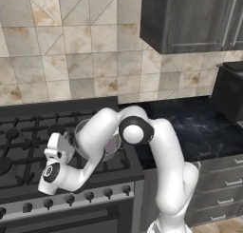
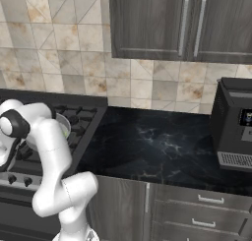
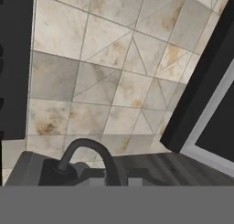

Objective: Turn on the sink faucet. Then move the eggplant from the counter to the sink. Turn off the sink. Move the vegetable from the sink to the pot next to the stove. Finally move the pot to the front right burner.

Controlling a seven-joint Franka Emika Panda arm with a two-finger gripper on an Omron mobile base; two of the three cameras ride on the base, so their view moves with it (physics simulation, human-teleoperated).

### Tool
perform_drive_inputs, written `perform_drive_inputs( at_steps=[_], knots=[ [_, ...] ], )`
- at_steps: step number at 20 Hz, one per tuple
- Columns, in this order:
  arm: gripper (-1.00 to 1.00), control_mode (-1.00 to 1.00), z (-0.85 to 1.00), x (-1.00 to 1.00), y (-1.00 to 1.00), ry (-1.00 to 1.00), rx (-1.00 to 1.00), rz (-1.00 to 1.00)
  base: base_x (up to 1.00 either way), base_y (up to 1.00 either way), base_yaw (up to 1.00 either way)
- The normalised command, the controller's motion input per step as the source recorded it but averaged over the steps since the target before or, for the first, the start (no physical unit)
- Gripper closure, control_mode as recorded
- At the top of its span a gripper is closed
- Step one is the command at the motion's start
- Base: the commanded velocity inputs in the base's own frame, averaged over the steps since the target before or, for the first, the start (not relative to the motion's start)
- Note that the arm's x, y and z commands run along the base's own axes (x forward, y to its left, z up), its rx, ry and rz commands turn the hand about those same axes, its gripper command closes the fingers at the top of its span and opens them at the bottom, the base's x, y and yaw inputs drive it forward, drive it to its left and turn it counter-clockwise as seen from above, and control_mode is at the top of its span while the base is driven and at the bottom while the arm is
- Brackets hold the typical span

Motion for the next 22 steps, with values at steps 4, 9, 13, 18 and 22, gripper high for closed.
perform_drive_inputs(
  at_steps=[4, 9, 13, 18, 22],
  knots=[
    [1.00, -1.00, -0.61, 0.20, 0.00, 0.00, -0.02, 0.04, 0.00, 0.00, 0.00],
    [1.00, -1.00, -0.54, 0.08, 0.00, 0.04, 0.00, 0.03, 0.00, 0.00, 0.00],
    [1.00, -1.00, -0.40, 0.00, 0.00, 0.08, 0.02, 0.00, 0.00, 0.00, 0.00],
    [1.00, -1.00, -0.26, 0.00, 0.01, 0.11, 0.16, 0.00, 0.00, 0.00, 0.00],
    [1.00, -1.00, -0.29, -0.02, 0.10, 0.06, 0.22, -0.03, 0.00, 0.00, 0.00]
  ],
)
